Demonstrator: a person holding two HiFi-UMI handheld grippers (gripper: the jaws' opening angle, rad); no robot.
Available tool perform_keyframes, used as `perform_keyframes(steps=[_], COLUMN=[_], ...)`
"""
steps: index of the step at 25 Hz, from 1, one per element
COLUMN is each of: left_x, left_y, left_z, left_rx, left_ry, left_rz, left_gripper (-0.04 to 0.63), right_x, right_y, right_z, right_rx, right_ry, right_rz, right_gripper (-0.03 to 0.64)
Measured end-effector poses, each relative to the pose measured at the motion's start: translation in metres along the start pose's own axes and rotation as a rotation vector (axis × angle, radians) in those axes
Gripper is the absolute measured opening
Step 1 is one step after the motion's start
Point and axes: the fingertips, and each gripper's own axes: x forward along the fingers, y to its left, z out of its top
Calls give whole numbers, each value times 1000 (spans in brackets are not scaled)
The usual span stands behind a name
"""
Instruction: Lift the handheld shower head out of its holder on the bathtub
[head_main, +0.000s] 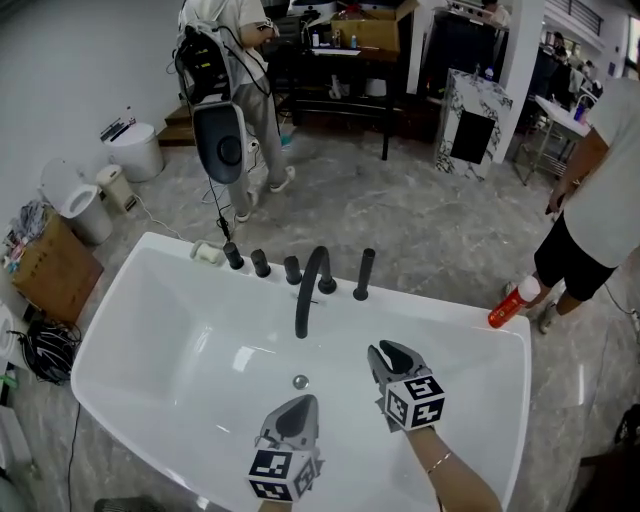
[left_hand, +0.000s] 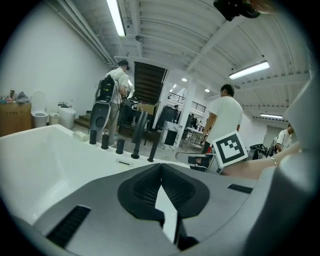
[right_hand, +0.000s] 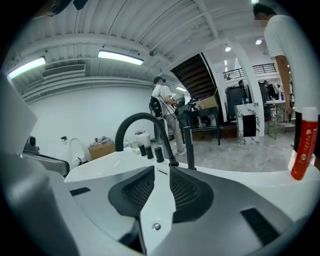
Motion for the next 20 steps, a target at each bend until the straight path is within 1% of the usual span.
perform_keyframes(steps=[6, 11, 15, 20], left_x=[40, 65, 81, 95], left_y=[24, 35, 42, 49], left_z=[-8, -16, -24, -31], left_rx=[8, 19, 23, 24], left_ry=[4, 18, 27, 39], left_rz=[19, 29, 24, 17], left_gripper=[20, 20, 20, 20], right_x=[56, 93, 121, 152], right_y=[-22, -50, -64, -78], right_z=[-14, -23, -25, -35], right_rx=[-62, -61, -80, -123], right_ry=[22, 36, 43, 93], right_rz=[-14, -52, -66, -90], right_gripper=[106, 114, 121, 143])
